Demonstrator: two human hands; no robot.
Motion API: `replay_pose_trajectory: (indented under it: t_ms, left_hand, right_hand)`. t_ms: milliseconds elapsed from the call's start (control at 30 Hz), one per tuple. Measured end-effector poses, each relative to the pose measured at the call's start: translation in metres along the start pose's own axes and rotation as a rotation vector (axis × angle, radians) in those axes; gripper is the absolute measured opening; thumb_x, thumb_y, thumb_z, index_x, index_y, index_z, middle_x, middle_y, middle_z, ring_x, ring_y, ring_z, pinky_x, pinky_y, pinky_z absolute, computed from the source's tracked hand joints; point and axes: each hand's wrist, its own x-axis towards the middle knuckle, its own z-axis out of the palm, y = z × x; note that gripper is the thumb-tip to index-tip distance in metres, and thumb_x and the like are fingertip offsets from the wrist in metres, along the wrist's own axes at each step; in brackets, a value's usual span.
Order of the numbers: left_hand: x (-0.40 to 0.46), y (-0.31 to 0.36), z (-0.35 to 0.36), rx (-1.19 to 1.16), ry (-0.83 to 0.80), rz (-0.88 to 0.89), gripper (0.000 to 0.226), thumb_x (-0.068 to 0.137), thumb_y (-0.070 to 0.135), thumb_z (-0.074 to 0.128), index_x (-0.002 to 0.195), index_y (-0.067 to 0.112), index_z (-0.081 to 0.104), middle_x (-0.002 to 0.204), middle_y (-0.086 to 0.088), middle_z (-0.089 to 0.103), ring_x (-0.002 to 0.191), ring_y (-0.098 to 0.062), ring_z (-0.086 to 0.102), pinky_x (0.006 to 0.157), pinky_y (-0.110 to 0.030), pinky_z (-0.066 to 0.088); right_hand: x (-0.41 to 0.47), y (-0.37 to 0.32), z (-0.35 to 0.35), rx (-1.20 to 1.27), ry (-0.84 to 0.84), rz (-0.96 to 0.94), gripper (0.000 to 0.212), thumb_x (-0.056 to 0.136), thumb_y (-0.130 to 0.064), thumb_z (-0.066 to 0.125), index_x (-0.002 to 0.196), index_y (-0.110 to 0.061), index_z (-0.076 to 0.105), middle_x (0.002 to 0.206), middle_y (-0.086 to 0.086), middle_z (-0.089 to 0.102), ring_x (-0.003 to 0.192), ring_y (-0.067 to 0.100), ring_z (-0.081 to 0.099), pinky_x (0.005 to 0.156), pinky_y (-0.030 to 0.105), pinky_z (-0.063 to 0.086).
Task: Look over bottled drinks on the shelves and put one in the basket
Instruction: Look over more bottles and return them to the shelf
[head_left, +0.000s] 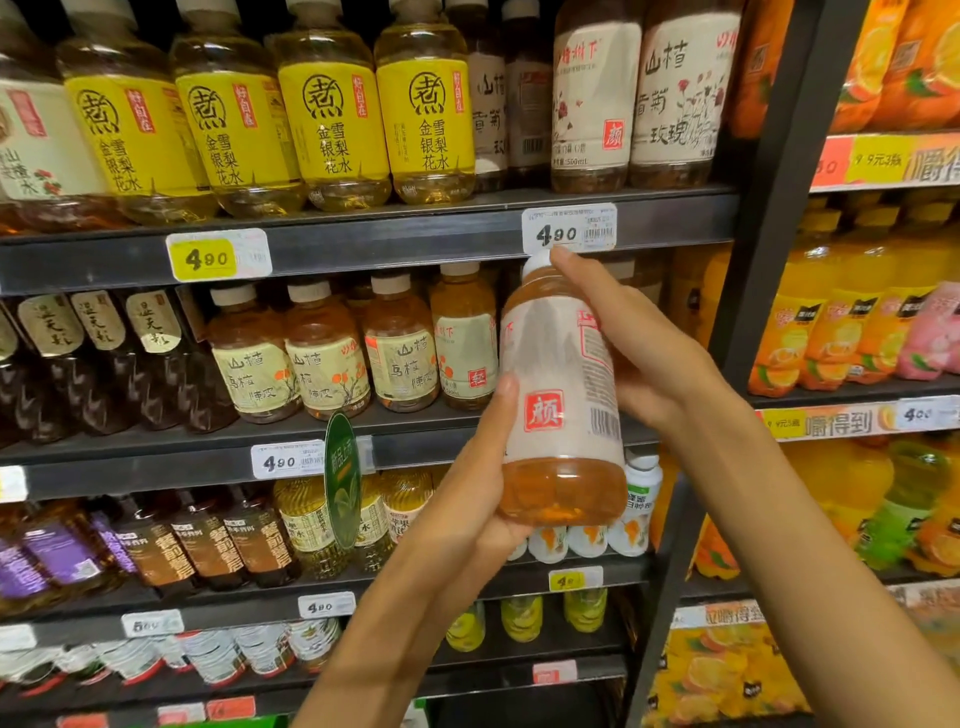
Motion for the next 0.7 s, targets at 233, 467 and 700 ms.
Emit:
replay_pose_trajectory:
  t_ms: [233, 467, 700]
  left_hand:
    - [-0.007, 0.004, -0.001, -0.291, -0.21, -0.121, 0.07, 0.072, 0.045, 0.069, 0.13, 0.009, 0.052, 0.121, -0.024, 0.065, 0.109, -0.041, 0.064, 0.075, -0.053, 0.056]
    - [-0.003, -0.002, 0.001, -0.292, -0.125, -0.137, 0.08, 0.062, 0.043, 0.077, 0.128, 0.004, 0.052, 0.115, -0.026, 0.066, 0.104, -0.043, 0.065, 0.069, -0.05, 0.058]
    - [0.0, -0.008, -0.008, -0.131, -0.083, -0.058, 0.092, 0.051, 0.044, 0.092, 0.128, 0.014, 0.052, 0.124, -0.02, 0.064, 0.117, -0.04, 0.06, 0.095, -0.059, 0.048]
  right_hand:
    - [-0.01, 0.014, -0.003, 0.287, -0.051, 0.255, 0.037, 0.074, -0.04, 0.067, 0.101, -0.016, 0.064, 0.071, 0.006, 0.071, 0.065, 0.017, 0.071, 0.055, 0.026, 0.057]
    - [-0.008, 0.018, -0.003, 0.238, -0.03, 0.258, 0.027, 0.086, -0.04, 0.061, 0.102, -0.018, 0.061, 0.071, 0.003, 0.072, 0.067, 0.016, 0.071, 0.056, 0.025, 0.057]
    - [-0.005, 0.016, 0.0, -0.01, 0.018, -0.035, 0.028, 0.085, -0.045, 0.06, 0.103, -0.025, 0.065, 0.094, 0.004, 0.072, 0.091, 0.02, 0.07, 0.079, 0.031, 0.056]
